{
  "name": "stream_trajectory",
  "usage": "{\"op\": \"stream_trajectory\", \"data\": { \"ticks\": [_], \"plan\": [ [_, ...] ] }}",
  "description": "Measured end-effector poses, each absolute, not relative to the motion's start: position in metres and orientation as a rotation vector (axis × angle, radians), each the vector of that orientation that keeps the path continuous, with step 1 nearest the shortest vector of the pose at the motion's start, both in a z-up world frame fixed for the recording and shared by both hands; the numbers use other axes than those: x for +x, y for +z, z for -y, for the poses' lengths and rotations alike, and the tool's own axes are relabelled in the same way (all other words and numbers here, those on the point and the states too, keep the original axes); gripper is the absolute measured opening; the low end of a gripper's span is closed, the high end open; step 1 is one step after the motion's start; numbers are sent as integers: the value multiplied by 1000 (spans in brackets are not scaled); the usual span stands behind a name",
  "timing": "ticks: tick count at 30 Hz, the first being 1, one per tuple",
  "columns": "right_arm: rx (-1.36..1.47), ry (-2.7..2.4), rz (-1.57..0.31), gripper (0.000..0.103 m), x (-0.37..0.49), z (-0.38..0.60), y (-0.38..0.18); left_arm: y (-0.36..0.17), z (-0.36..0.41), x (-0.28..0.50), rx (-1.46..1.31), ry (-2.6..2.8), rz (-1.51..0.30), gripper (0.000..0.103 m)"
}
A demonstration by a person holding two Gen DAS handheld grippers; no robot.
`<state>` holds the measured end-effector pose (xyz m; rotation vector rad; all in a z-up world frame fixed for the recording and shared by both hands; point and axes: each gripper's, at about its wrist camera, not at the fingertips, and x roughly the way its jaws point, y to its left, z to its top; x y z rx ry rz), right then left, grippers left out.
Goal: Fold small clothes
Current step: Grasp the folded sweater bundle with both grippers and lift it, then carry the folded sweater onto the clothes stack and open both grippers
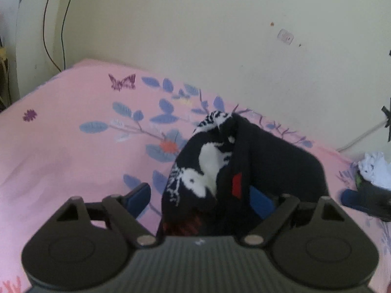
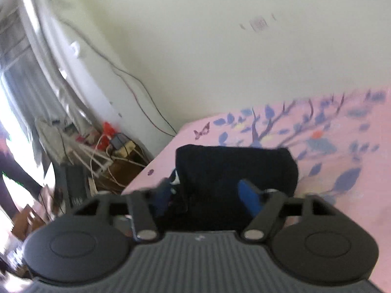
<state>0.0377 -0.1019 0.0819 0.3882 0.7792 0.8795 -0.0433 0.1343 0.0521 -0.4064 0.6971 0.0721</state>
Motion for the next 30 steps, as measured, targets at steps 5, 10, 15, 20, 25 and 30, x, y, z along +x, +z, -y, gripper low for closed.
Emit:
{"op": "stream_trajectory", "data": {
  "ticks": [5,10,15,20,25,30],
  "plan": [
    [425,810,-906,0,74,71,27,40,-141,-49,-396,77,-664,85],
    [507,859,-894,16,61,107,42,27,-150,-43,-447,66,-649,101],
    [532,731,-710,81,7,185,59,25,-157,-50,-491,5,-623,102],
    [549,706,-793,82,-3,208,38,33,-157,-58,-524,-61,-582,102],
    [535,758,-860,82,19,180,35,36,-160,-63,-556,-89,-558,103],
    [488,818,-895,82,50,133,27,22,-149,-49,-477,-90,-636,103]
  ]
}}
